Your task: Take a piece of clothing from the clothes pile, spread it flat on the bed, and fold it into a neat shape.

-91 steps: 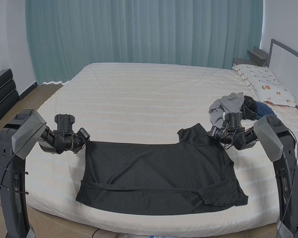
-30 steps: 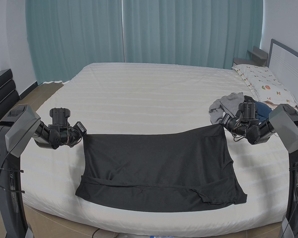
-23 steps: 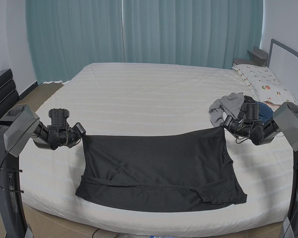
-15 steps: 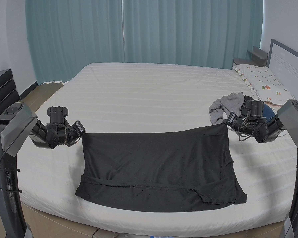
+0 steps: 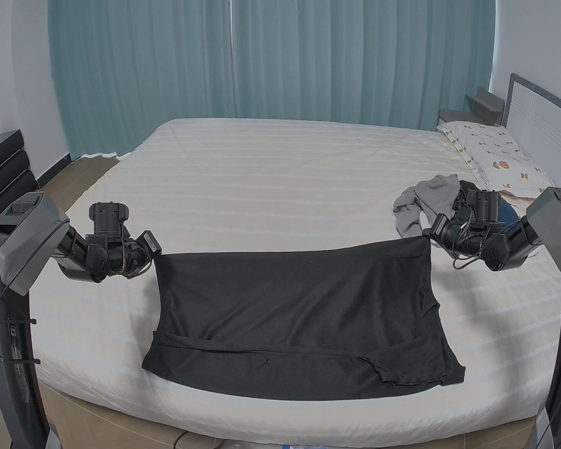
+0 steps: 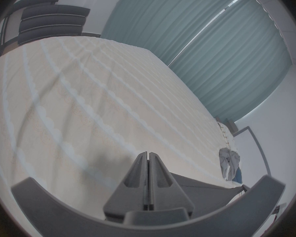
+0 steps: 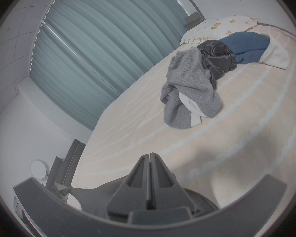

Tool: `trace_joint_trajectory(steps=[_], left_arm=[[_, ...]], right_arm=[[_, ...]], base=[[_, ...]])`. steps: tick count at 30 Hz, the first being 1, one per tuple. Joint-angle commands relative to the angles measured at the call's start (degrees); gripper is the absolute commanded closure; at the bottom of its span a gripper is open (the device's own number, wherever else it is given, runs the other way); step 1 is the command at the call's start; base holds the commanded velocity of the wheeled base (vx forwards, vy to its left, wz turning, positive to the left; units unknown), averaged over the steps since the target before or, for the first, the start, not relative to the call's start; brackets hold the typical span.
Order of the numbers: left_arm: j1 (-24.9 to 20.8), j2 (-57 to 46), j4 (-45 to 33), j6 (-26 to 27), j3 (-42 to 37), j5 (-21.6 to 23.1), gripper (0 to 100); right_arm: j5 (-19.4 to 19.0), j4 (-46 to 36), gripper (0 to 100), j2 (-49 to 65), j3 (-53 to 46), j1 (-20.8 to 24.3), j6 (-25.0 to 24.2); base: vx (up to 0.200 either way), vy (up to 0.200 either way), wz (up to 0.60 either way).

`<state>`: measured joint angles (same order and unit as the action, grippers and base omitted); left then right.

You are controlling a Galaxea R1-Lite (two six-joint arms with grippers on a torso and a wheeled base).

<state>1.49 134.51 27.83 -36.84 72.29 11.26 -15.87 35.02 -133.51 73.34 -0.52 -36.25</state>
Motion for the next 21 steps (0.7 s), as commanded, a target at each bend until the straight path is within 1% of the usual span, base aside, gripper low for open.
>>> trace_joint_trajectory(steps=[1,6,8,9,14,15,20,21], left_arm=[[0.01,-2.15,-0.06,1.77,-3.21,-0.01,100],[0.09,-4.34,0.21,4.23,-7.6,-0.01,100],[0.09,-4.43,0.29,4.76,-8.48,-0.01,100],[0.01,-4.78,0.38,5.81,-10.15,-0.01,100],[-0.08,-5.93,0.38,7.4,-13.67,0.07,100],[-0.08,-6.37,0.38,8.8,-15.42,0.07,100],[-0.17,-6.89,0.47,12.49,-19.29,0.07,100],[-0.17,-6.89,0.47,13.9,-20.61,0.07,100]], right_arm=[[-1.53,-0.13,100,2.99,-4.34,-0.44,0.75],[-3.55,-0.22,100,5.02,-10.23,-1.32,3.74],[-3.99,-0.13,100,5.28,-11.2,-1.5,4.17],[-4.69,-0.04,100,5.54,-12.96,-1.76,4.97],[-5.4,-0.04,100,7.04,-17.0,-2.29,7.43],[-6.1,-0.04,100,7.48,-19.02,-2.46,9.18],[-6.19,0.31,100,7.04,-22.63,-2.46,12.35],[-6.19,0.4,100,6.69,-23.5,-2.46,13.49]], base=[[0.0,0.0,0.0],[0.0,0.0,0.0],[0.0,0.0,0.0],[0.0,0.0,0.0],[0.0,0.0,0.0],[0.0,0.0,0.0],[0.0,0.0,0.0],[0.0,0.0,0.0]])
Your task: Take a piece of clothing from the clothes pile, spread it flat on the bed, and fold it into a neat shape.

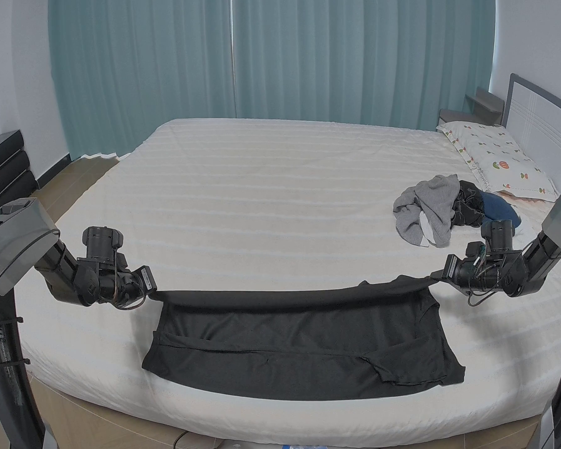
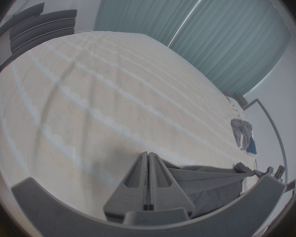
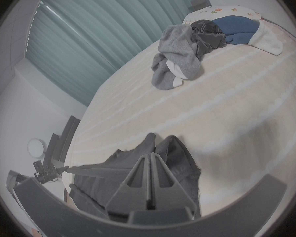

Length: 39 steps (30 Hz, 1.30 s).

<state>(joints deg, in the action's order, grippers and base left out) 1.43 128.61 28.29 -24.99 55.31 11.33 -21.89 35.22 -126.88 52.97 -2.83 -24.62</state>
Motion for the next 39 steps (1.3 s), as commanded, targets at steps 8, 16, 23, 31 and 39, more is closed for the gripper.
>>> trace_joint_trajectory(steps=[8,16,23,31,39], left_arm=[[-0.2,-1.35,-0.08,8.91,-8.73,0.01,100],[-1.51,-1.35,-0.17,10.84,-10.22,-0.08,100],[-1.95,-1.08,-0.26,10.93,-10.57,-0.34,100],[-2.39,-0.91,-0.52,10.84,-10.66,-0.51,0],[-2.31,-1.78,-0.35,10.49,-10.66,-0.51,0]], right_arm=[[0.1,-0.06,100,-1.18,-6.21,-0.25,8.1],[0.54,0.11,100,-1.97,-8.41,0.1,12.14],[0.71,-0.06,100,-2.67,-9.55,0.02,14.34],[0.8,-0.24,100,-3.55,-10.43,0.37,15.4],[1.15,0.03,0,-1.18,-9.99,0.02,15.48]], base=[[0.0,0.0,0.0],[0.0,0.0,0.0],[0.0,0.0,0.0],[0.0,0.0,0.0],[0.0,0.0,0.0]])
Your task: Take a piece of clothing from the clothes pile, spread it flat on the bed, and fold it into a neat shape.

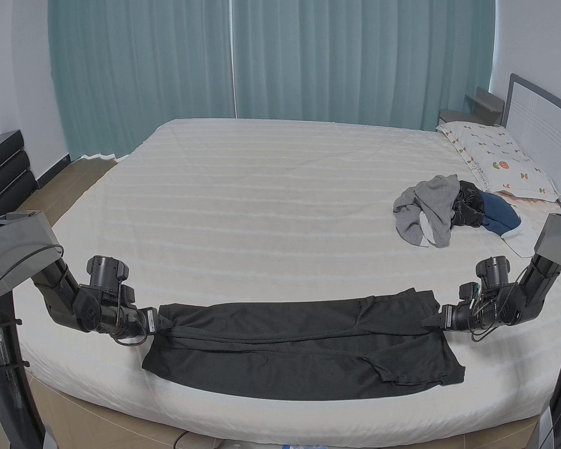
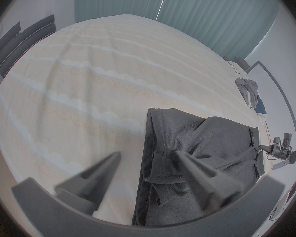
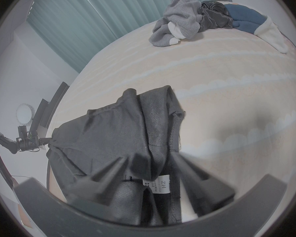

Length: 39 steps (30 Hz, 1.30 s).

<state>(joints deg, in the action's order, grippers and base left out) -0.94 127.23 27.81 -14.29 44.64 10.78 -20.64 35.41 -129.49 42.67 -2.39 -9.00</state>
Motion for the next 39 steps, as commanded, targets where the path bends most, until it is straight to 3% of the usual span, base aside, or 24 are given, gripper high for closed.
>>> trace_joint_trajectory(steps=[1,5,11,14,19,29,30,39], left_arm=[[0.15,-0.67,0.14,-0.48,0.09,0.12,0],[0.59,-1.64,0.05,-0.74,0.09,0.47,0],[2.08,-3.66,0.14,-5.93,1.24,1.97,0],[2.52,-3.83,0.05,-10.5,2.47,5.31,0],[1.99,-1.11,0.41,-15.16,5.81,5.66,0],[0.41,6.27,0.49,-17.35,12.57,5.22,0],[0.32,6.54,0.49,-17.35,12.84,5.22,100],[-0.12,7.33,2.25,-17.7,12.84,4.52,100]], right_arm=[[-0.19,-0.17,0,1.78,0.4,-0.51,-0.23],[-0.19,-0.08,0,3.01,0.58,-1.21,-0.85],[-0.37,0.18,0,4.6,1.72,-1.48,-6.56],[-0.54,0.27,0,4.68,3.12,-1.3,-12.71],[-0.72,0.27,0,3.98,4.35,-1.21,-20.62],[-3.53,2.47,0,0.73,5.5,-1.57,-29.94],[-3.53,3.26,0,0.38,5.5,-1.57,-30.55],[-3.53,6.16,0,0.03,5.32,-1.74,-32.14]], base=[[0.0,0.0,0.0],[0.0,0.0,0.0],[0.0,0.0,0.0],[0.0,0.0,0.0],[0.0,0.0,0.0],[0.0,0.0,0.0],[0.0,0.0,0.0],[0.0,0.0,0.0]])
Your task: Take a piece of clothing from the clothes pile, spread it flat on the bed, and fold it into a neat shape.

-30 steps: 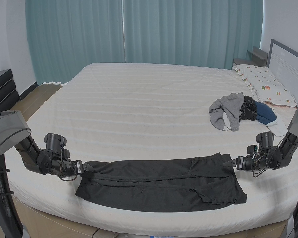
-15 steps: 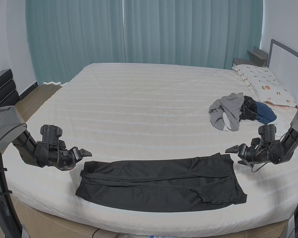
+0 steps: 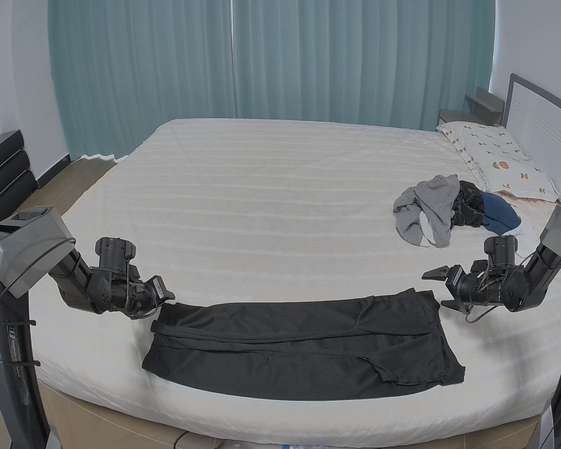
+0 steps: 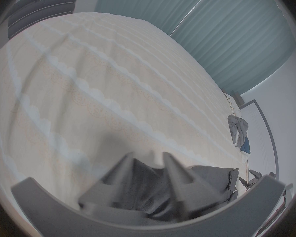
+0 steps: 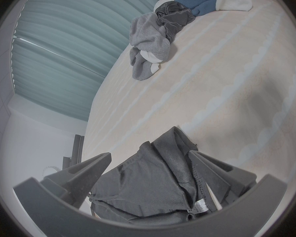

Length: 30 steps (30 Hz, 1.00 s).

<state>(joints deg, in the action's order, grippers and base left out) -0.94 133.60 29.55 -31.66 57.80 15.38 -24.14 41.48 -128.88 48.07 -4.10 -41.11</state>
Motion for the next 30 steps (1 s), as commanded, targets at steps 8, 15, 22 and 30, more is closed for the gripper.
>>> trace_joint_trajectory(steps=[8,15,22,30], left_arm=[[1.11,0.52,4.73,-7.72,-0.49,-3.61,100],[2.52,0.7,5.17,-7.89,-0.58,-4.66,100],[2.61,1.14,5.25,-7.8,-0.23,-4.75,100],[3.4,1.23,5.34,-7.98,0.21,-4.75,100]], right_arm=[[-0.03,0.09,0,-0.32,-0.69,-0.03,-0.03],[0.23,0.0,0,-0.5,-1.05,0.14,-0.03],[0.41,0.0,0,-0.41,-1.49,0.67,-0.03],[0.41,0.09,0,-0.23,-1.75,0.84,-0.03]], base=[[0.0,0.0,0.0],[0.0,0.0,0.0],[0.0,0.0,0.0],[0.0,0.0,0.0]])
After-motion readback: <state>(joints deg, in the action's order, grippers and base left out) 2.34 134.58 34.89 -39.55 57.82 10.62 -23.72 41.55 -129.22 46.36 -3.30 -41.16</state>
